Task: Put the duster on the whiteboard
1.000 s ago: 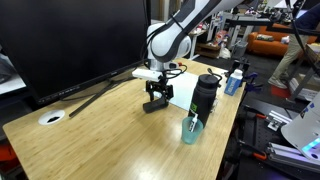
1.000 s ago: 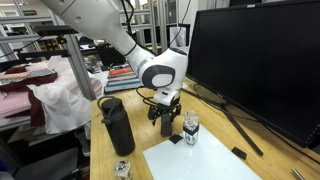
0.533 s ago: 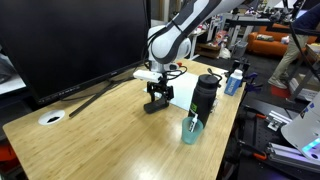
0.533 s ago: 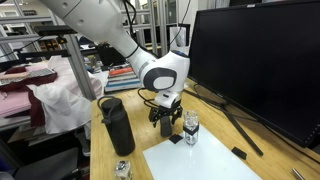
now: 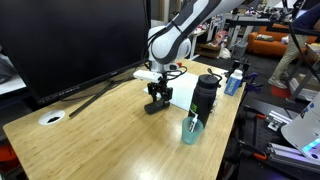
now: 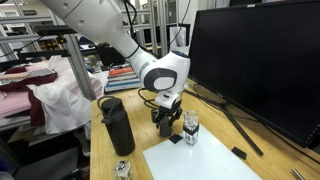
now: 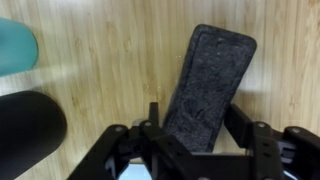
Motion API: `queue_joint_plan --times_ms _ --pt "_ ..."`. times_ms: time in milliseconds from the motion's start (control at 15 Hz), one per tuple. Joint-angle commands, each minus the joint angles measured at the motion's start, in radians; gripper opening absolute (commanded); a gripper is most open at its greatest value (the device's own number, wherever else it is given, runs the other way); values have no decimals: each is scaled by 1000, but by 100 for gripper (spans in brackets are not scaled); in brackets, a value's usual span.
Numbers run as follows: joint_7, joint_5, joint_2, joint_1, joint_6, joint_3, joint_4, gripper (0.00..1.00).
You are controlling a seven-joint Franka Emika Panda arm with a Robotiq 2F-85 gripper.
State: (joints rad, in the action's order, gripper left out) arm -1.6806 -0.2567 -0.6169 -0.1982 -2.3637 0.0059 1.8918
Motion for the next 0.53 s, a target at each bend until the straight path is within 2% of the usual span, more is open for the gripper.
queue_joint_plan --times_ms 0,133,467 --pt "-5 -4 -13 8 -16 3 -13 41" --pt "-5 -4 -14 8 -16 3 -13 28" --pt "10 -1 -2 7 -34 7 -7 25"
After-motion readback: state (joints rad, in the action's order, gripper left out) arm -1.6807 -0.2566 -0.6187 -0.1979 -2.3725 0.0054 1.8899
